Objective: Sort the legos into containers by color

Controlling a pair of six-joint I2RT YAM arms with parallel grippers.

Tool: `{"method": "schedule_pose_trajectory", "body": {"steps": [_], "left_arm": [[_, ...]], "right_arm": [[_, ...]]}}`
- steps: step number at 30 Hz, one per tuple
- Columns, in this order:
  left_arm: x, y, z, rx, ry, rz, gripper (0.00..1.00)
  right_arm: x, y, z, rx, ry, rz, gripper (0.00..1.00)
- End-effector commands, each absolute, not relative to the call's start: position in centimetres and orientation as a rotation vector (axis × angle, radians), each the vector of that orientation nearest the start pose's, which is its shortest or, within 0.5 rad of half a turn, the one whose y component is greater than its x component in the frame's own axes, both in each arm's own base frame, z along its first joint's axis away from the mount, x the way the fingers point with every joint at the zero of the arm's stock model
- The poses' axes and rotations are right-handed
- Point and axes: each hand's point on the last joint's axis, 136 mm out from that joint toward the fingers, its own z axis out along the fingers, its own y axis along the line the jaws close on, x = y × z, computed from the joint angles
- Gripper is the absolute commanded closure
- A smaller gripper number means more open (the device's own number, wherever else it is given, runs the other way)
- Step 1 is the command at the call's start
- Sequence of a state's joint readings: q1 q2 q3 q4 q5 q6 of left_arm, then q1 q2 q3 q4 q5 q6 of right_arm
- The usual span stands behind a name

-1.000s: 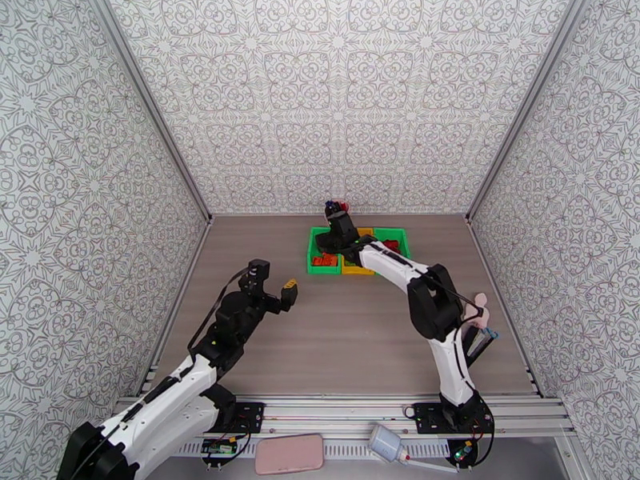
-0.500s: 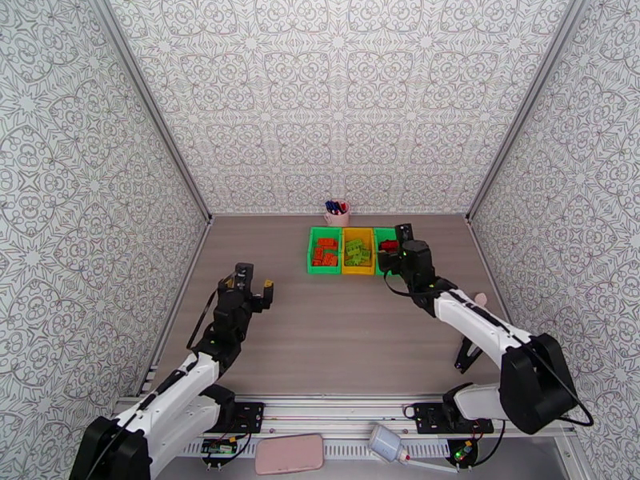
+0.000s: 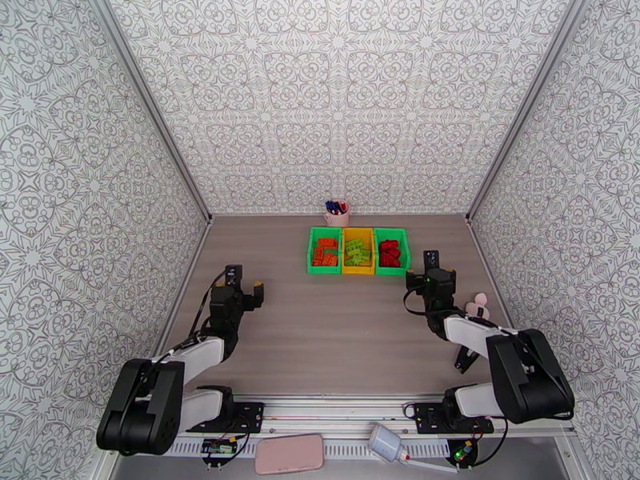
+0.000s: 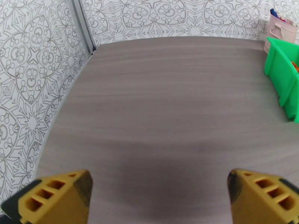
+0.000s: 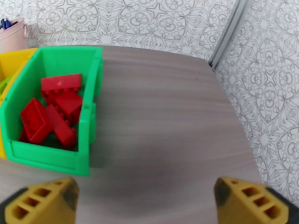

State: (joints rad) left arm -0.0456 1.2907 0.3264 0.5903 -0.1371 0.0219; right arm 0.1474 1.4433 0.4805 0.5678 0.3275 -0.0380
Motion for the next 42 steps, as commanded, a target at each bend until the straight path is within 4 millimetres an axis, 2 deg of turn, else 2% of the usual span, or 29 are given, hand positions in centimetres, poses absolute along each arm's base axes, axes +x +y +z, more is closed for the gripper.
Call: {"method": "schedule_pose_trajectory", "body": {"steps": [1, 6, 9, 14, 17, 20, 42], "left_arm": [[38.5, -0.2, 12.9, -0.003, 1.914, 0.045, 0.0], [39.0, 0.8, 13.0, -0.009, 1.902, 0.084, 0.0], [39.4, 1.3, 13.0, -0.007, 1.887, 0.094, 0.0], [40.8, 2.5, 11.3, -0.049, 1.904, 0.048, 0.0], [40.2, 3.6, 11.0, -0.098, 1.896, 0.014, 0.0], [40.3, 2.7, 10.9, -0.056, 1.872, 0.021, 0.0], [40.3, 2.9, 10.6, -0.064, 1.884, 0.021, 0.0]], "right_arm": [[40.2, -0.6, 12.7, 0.103, 1.851, -0.166, 0.0], [40.0, -0.8, 11.5, 0.09, 1.842, -0.078, 0.0], [40.1, -0.7, 11.5, 0.079, 1.853, -0.063, 0.0], [40.2, -0.5, 11.5, 0.069, 1.854, -0.055, 0.0], [40.2, -0.6, 11.5, 0.069, 1.853, -0.055, 0.0], [40.2, -0.6, 11.5, 0.069, 1.855, -0.056, 0.0], [40.2, -0.6, 11.4, 0.069, 1.857, -0.056, 0.0]]}}
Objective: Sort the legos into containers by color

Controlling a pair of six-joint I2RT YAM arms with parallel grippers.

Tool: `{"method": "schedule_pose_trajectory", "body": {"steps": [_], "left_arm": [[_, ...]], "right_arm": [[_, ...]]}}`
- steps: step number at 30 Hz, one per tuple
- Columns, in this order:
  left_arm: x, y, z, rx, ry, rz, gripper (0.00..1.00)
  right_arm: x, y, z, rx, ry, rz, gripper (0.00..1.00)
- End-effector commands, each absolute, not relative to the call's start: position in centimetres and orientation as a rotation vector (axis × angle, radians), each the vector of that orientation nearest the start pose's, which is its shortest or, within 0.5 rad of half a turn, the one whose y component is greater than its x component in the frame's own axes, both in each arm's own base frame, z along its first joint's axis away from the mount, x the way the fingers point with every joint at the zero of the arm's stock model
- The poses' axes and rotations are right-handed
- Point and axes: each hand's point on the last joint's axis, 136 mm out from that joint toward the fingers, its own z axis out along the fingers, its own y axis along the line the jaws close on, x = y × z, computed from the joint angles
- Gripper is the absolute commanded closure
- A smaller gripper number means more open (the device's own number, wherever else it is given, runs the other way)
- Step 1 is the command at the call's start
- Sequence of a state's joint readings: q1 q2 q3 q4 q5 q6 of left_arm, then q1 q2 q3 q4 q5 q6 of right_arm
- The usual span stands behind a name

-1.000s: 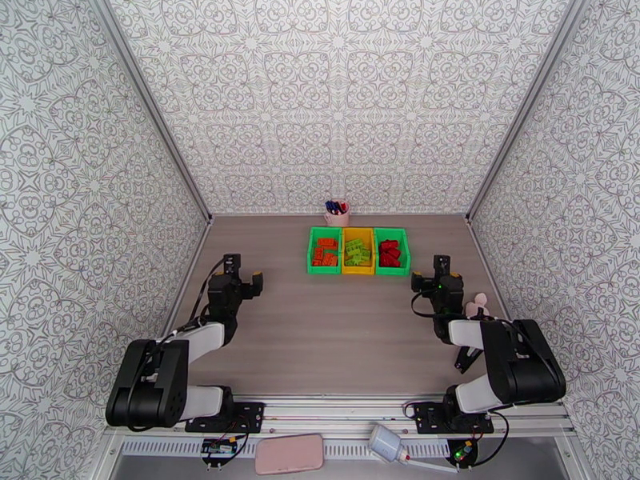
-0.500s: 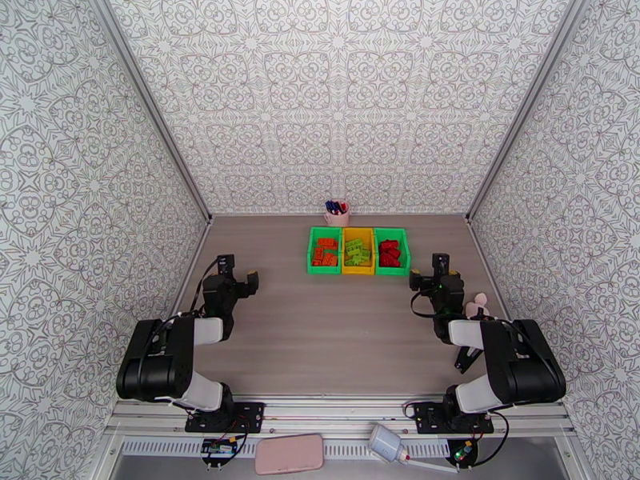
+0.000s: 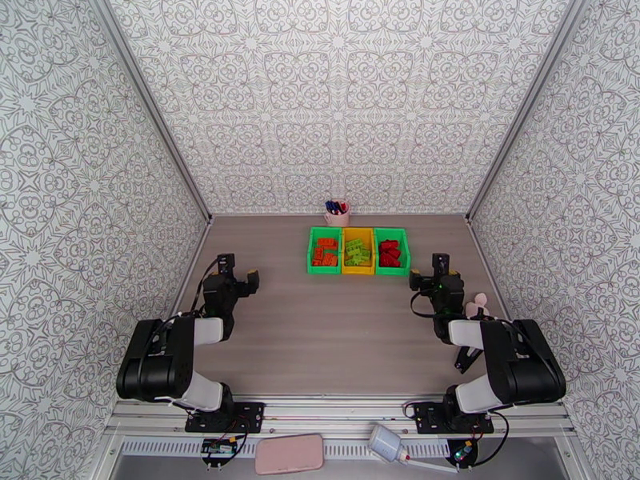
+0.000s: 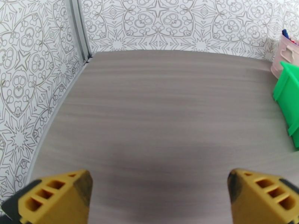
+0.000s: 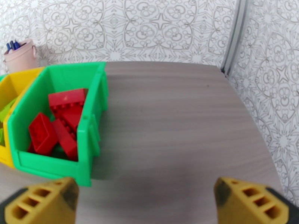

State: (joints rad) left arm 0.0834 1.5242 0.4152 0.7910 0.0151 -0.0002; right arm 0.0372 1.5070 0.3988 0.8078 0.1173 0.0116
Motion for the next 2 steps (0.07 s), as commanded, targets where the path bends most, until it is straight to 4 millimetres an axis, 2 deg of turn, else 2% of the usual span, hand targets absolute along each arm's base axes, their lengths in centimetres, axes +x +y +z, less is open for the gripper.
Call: {"method": "schedule_pose_trajectory", "body": {"steps": [1, 2], "left_arm": [[40.22, 2.93, 10.68, -0.065, 1.882, 0.027, 0.0], [40.2, 2.89, 10.74, -0.064, 1.881, 0.031, 0.0]], "right_arm": [[40.18, -0.56, 11.46, 0.069, 1.855, -0.055, 0.0], [40.18, -0.58, 11.51, 0.068, 1.854, -0.057, 0.0]]}}
